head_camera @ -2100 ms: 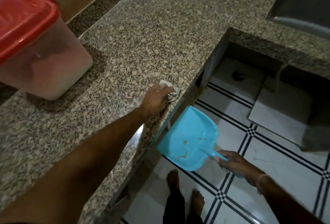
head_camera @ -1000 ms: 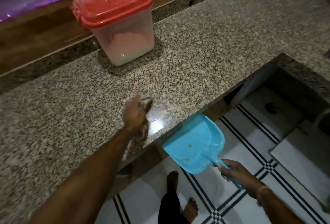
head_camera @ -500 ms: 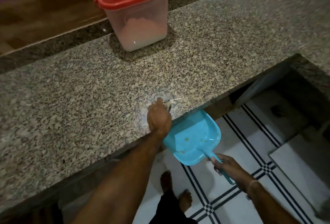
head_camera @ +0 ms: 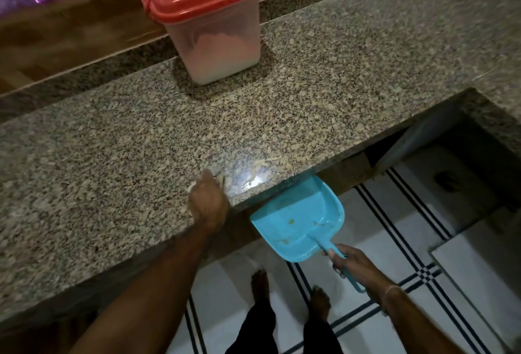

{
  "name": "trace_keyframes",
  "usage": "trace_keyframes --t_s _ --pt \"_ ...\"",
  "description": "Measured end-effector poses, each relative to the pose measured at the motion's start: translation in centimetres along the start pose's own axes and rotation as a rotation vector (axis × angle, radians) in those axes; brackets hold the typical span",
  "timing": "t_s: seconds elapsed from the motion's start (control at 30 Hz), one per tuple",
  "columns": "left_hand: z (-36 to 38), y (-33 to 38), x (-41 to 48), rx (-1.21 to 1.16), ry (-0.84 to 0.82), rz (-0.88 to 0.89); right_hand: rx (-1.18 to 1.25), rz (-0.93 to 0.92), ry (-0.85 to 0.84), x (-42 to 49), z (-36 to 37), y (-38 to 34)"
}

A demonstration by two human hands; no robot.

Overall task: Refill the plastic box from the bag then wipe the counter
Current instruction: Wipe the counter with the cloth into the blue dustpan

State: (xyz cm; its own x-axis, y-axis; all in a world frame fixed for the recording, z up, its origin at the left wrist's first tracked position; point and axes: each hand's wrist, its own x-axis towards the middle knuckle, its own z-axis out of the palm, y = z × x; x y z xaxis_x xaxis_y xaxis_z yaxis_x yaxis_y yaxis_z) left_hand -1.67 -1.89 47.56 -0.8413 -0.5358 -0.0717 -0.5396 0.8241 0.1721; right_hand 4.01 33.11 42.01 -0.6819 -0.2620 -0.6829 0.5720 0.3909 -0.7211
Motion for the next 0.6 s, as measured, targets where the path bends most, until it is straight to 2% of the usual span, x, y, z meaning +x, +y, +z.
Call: trace_keyframes --t_s 0.23,0.33,0.37,0.6 --pt "1.0 7.3 0.4 -0.159 -0.029 0.024 -0.045 -0.001 -0.12 1.7 -1.6 1.7" --pt "2.1 10.5 0.7 -0.221 0.046 -0.068 -0.02 -0.001 -0.145 1.9 -2.6 2.9" --pt "2.4 11.2 0.5 -0.219 0.067 -0.048 -0.016 0.002 -0.151 1.9 -2.9 3.2" --pt "1.3 10.0 0.5 -0.251 -0.016 0.028 0.032 -0.019 -0.167 2.3 -3.6 0.8"
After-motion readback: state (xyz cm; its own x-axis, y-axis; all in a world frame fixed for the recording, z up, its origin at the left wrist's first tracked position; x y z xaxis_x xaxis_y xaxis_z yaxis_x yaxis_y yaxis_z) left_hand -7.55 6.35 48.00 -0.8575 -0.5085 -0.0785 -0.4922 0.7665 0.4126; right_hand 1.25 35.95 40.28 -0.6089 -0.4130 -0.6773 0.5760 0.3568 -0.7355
